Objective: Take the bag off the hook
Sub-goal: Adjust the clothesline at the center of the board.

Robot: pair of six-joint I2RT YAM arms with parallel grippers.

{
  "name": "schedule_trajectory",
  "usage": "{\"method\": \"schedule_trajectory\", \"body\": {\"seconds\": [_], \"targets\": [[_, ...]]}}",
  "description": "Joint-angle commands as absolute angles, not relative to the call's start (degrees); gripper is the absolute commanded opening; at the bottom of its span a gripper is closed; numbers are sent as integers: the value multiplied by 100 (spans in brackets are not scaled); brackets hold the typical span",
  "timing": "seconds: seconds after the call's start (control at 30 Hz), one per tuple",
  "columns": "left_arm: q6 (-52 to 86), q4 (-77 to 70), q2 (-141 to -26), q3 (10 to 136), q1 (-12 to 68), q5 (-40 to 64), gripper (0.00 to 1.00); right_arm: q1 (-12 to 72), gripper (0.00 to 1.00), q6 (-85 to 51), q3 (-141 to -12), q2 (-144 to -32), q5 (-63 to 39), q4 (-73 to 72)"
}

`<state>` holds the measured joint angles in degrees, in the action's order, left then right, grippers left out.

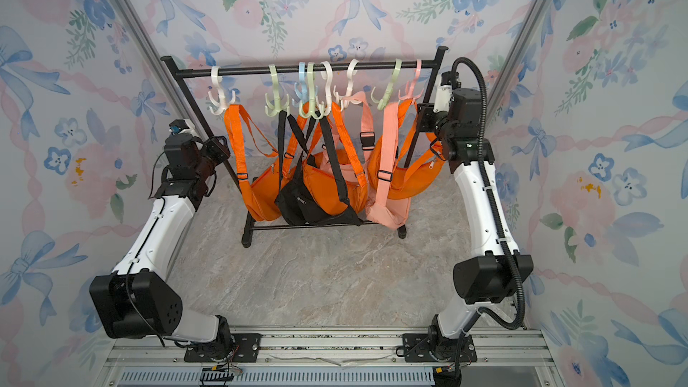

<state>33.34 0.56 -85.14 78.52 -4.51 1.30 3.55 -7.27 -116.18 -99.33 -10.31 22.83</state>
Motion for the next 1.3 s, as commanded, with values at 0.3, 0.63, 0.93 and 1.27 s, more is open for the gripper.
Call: {"method": "schedule_trajectory", "body": {"seconds": [0.3, 0.63, 0.93, 1.27], "targets": [[3399, -445, -9411, 8641, -360, 147, 39, 743, 16, -1191, -12961, -11165, -1433, 3153], [3366, -380, -9171, 8514, -360, 27, 74, 589, 49, -1209, -13072, -10949, -1390, 3369], [3272, -71, -7855, 7624, -367, -671, 98, 22, 79, -1414, -11058, -9061, -1254, 2531], [3417, 57, -6788, 6552, -352, -377, 97, -117, 66, -1612, -9405, -7199, -967, 2257]]}}
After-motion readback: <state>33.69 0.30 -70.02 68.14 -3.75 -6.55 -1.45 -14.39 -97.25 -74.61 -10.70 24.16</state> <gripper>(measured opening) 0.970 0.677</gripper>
